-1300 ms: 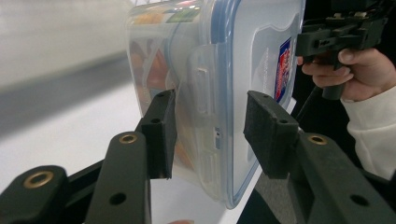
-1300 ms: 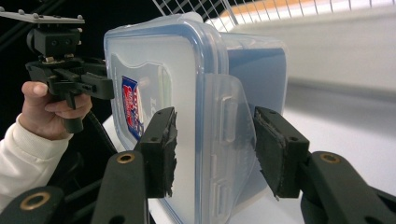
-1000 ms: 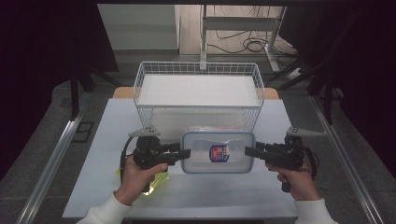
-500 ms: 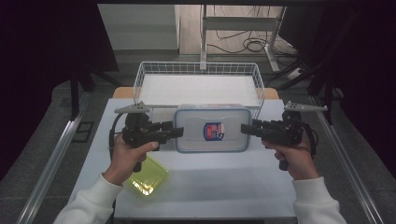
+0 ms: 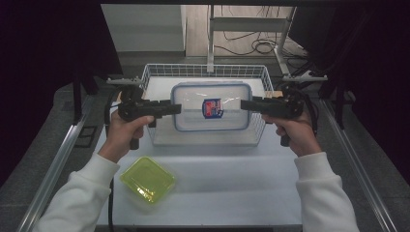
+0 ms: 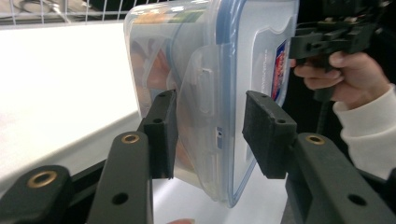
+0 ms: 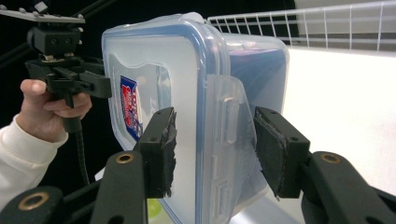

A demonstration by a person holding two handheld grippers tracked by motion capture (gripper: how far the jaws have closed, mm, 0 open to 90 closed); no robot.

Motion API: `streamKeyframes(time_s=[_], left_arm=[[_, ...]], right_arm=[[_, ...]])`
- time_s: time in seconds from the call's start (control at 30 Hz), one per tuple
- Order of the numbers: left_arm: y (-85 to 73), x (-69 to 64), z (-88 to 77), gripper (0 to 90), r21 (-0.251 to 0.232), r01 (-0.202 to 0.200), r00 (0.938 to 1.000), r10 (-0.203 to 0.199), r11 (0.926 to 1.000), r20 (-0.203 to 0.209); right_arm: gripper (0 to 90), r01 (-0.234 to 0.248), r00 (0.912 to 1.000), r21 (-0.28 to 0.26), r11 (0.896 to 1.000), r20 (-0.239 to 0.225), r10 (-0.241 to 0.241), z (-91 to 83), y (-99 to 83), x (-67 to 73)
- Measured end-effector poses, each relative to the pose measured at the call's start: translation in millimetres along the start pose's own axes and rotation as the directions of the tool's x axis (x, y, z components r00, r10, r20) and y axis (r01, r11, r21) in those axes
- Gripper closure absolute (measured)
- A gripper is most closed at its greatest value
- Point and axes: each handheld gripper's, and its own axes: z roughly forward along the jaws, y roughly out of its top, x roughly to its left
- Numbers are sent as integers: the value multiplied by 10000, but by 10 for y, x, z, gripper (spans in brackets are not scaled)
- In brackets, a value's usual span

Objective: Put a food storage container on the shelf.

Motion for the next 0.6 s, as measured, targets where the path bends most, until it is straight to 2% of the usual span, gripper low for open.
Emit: streamKeyframes(time_s=[0.27,0.5,0.6], left_arm=[[220,264,68,561,272,115,9998,-110,9996,-188],[334,477,192,559,527,478,9987,-469,9975,-180],[353,549,217,557,461,691,9976,-686,9965,-129]], right_arm=[[495,-221,9997,206,9995,107,219,221,222,-178],[491,-741,9972,330,9967,150,737,359,328,-386],[490,-1068,9942,391,9935,197,1061,406,350,-451]])
